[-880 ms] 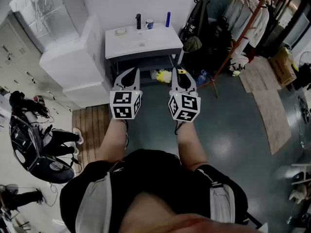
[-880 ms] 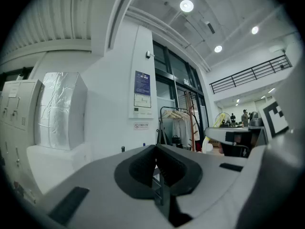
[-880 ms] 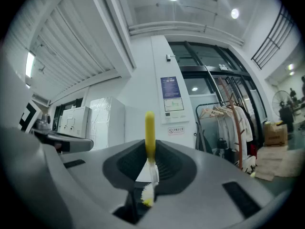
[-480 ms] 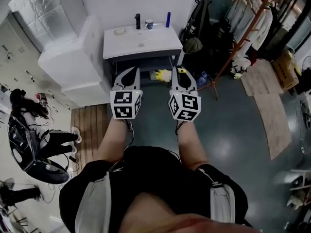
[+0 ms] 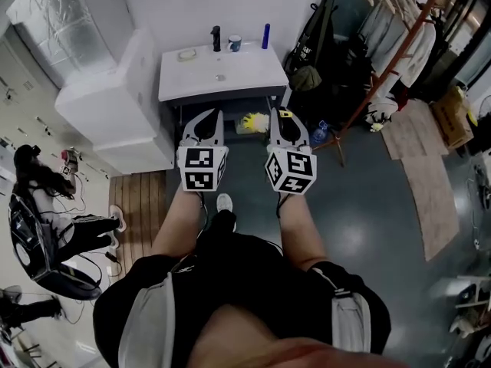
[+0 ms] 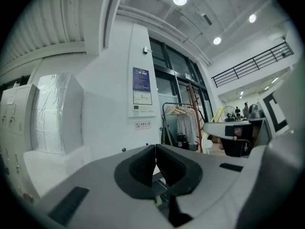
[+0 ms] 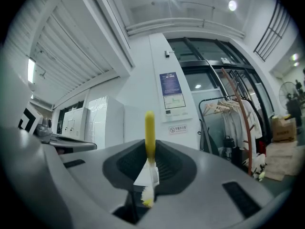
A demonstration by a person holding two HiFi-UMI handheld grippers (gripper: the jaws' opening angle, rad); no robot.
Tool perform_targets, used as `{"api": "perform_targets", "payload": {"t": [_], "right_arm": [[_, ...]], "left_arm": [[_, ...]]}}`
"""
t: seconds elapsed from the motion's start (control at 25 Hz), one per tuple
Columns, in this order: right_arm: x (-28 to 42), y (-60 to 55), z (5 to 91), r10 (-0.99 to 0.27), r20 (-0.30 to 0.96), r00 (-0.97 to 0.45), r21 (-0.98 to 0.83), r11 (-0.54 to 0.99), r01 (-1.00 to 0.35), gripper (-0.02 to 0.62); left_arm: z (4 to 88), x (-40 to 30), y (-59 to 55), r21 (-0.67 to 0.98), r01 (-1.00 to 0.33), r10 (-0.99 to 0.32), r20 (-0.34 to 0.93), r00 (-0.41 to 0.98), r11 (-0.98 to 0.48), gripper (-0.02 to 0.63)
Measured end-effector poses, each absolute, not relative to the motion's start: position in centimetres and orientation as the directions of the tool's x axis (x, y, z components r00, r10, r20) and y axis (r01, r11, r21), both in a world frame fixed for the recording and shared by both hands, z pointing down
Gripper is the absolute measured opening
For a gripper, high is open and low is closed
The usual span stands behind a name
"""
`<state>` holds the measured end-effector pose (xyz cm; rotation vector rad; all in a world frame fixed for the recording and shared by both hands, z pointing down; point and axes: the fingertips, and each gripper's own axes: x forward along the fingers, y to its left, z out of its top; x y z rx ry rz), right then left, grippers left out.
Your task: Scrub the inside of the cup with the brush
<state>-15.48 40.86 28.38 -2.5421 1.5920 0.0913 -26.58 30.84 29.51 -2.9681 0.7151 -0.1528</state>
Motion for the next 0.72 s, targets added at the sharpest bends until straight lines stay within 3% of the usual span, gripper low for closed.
{"api": "perform_targets", "payload": {"t": [0.72], "right_arm": [[-2.7,24.8,28.0,-0.862,-0.116,0.494,-0.038,-0.493,-0.869,0.056]], "left_arm": [[30.4,-13.2,13.8,-0.035,-0.407,-0.409,0.080,0.909,-0.913,0.014]]}}
